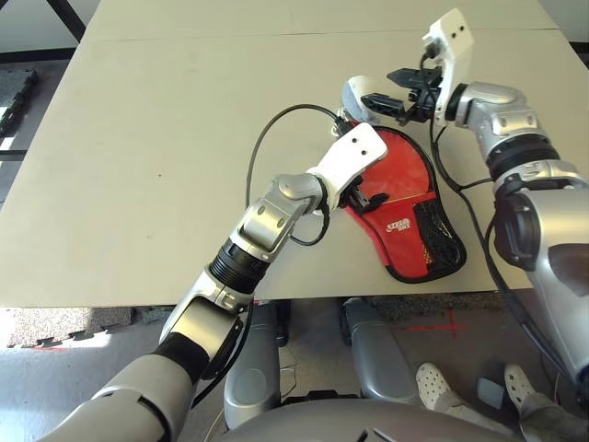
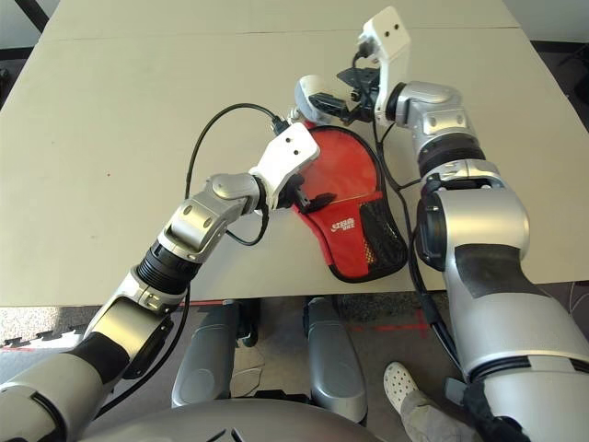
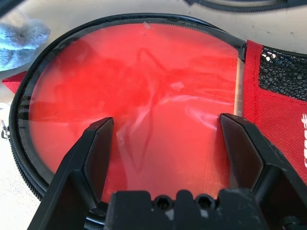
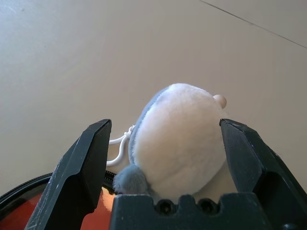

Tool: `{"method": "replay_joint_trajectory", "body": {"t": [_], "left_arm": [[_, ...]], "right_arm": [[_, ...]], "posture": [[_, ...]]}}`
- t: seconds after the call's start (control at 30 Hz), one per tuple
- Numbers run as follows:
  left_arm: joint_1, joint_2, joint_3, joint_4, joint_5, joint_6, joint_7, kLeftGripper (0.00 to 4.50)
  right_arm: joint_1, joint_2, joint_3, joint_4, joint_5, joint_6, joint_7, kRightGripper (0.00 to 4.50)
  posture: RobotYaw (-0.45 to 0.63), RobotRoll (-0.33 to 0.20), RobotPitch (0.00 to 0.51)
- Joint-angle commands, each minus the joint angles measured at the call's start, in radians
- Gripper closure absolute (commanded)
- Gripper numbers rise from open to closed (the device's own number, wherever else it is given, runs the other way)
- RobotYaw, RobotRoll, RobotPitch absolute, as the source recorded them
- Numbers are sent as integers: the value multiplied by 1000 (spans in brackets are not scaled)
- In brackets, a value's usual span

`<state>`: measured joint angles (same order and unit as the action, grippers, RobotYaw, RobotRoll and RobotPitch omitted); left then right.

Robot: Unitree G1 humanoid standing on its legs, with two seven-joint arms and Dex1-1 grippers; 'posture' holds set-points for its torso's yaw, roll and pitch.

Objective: Store the ping-pong paddle in its case and zip it.

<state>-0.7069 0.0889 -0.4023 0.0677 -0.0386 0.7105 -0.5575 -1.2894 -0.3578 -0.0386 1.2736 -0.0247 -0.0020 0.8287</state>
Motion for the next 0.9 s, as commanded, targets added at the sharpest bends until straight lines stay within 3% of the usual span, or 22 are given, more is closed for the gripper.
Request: {"method": "replay_joint_trajectory", "body": {"t": [0.03,0.27,0.37,0.7,0.77,0.9], "left_arm": [[38,-1,-23,33,14,46,11,52],[44,-7,-22,20,9,62,18,52],[44,-8,-23,21,8,65,19,0],[40,-16,-26,34,8,64,17,0],[39,-16,-26,36,8,65,17,0],[40,-16,-27,39,7,69,15,0]], "right_arm": [[-8,19,38,30,-57,-10,-80,0],[4,43,91,48,-142,-16,-226,0],[2,33,77,53,-144,-8,-278,622],[-5,-51,54,54,-148,-7,-276,4117],[-3,-78,55,52,-149,-11,-259,4449],[4,-158,59,52,-157,-19,-226,4451]], "posture": [[-5,0,277],[3,0,275],[3,0,274],[-6,0,273],[-6,0,273],[-9,0,273]]}}
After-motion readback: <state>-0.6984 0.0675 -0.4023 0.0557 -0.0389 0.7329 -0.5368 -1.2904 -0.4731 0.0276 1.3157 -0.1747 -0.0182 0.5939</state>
